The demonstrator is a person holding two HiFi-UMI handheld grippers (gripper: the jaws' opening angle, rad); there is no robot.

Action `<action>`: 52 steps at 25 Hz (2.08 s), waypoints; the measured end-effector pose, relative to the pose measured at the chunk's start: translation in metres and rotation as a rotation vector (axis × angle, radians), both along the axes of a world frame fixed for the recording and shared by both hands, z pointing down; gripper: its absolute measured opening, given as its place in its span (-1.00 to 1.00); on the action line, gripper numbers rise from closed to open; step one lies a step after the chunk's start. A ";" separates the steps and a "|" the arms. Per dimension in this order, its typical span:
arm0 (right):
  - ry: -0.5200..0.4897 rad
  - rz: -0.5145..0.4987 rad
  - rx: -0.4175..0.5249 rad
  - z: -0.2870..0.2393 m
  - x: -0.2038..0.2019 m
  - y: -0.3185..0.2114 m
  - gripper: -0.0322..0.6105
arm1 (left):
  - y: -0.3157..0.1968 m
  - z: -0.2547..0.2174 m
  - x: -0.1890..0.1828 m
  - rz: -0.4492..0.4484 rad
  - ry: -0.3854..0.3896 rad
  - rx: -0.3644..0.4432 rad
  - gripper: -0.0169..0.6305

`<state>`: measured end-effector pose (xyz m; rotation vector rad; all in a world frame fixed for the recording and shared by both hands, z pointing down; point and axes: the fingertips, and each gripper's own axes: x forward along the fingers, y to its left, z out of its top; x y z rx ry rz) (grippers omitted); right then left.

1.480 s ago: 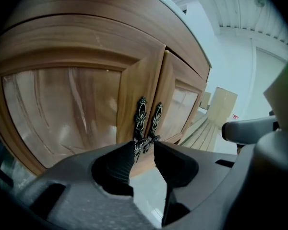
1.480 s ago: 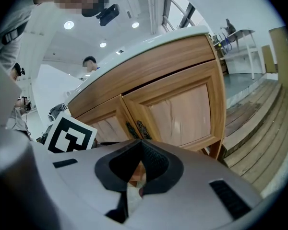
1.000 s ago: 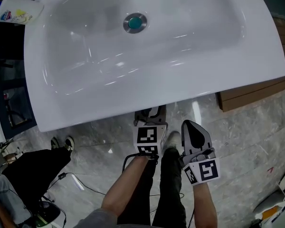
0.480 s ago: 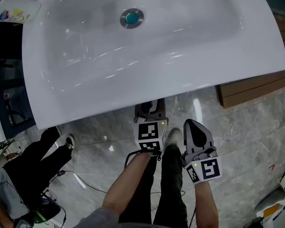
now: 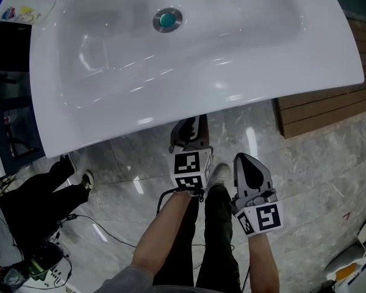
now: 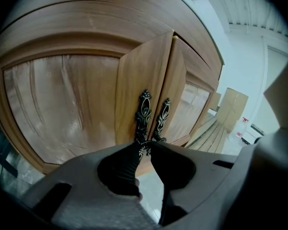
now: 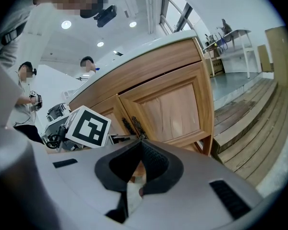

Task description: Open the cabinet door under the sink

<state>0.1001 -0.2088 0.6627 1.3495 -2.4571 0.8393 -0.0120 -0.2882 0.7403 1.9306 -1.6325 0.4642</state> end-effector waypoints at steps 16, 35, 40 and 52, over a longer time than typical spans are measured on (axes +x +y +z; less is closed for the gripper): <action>-0.004 -0.091 0.026 -0.013 0.006 0.016 -0.87 | 0.029 -0.002 0.005 -0.016 0.016 0.006 -0.70; -0.011 0.022 0.030 -0.013 -0.007 0.063 -0.87 | 0.070 -0.004 0.003 0.134 0.015 0.024 -0.70; 0.008 0.116 0.032 -0.005 -0.011 0.078 -0.87 | 0.084 -0.004 0.006 0.209 0.040 0.033 -0.69; 0.055 0.224 0.046 -0.003 -0.042 0.126 -0.87 | 0.131 -0.008 -0.006 0.361 0.088 0.069 -0.69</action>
